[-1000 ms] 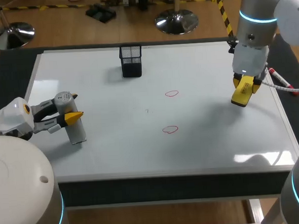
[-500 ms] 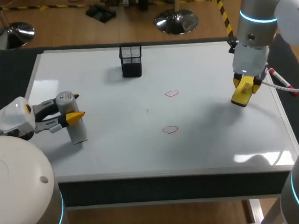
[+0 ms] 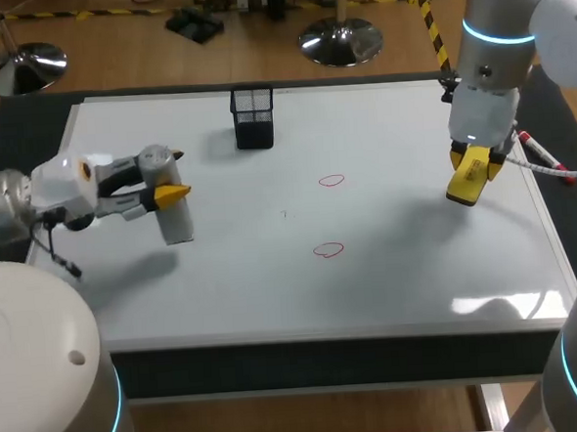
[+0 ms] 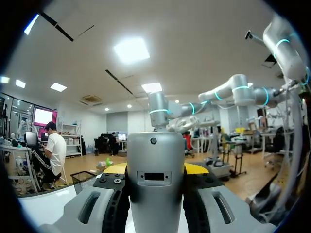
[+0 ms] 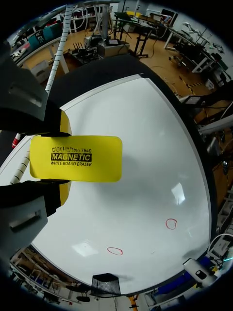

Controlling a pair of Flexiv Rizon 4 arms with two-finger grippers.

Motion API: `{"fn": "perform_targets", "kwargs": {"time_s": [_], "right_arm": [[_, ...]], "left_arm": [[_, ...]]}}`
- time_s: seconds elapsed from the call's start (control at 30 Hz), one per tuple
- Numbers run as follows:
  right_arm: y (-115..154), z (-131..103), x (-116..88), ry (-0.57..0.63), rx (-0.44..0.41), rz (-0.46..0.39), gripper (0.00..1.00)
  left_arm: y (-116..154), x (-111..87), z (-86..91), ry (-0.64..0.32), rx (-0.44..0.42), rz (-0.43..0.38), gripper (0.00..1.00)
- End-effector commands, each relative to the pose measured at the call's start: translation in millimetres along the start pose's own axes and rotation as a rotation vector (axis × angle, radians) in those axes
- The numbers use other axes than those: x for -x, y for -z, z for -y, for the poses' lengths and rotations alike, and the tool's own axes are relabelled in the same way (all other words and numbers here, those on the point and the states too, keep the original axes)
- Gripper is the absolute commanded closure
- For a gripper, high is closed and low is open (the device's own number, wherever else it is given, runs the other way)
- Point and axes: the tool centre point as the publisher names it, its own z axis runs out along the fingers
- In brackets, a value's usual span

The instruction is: Pick up the inspection probe, press it on each red-marked spot on the whiteboard one by one, put down the probe, pick up the eraser, and wipe off all the red marks.

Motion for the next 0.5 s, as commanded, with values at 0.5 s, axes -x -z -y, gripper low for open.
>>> {"fn": "perform_targets", "kwargs": {"time_s": [0.5], "right_arm": [[1,1,-1,0.002,-0.002,-0.001,1.0]], "left_arm": [[-117,53.0,-11.5,0.037,-0.003,-0.231,1.0]]}}
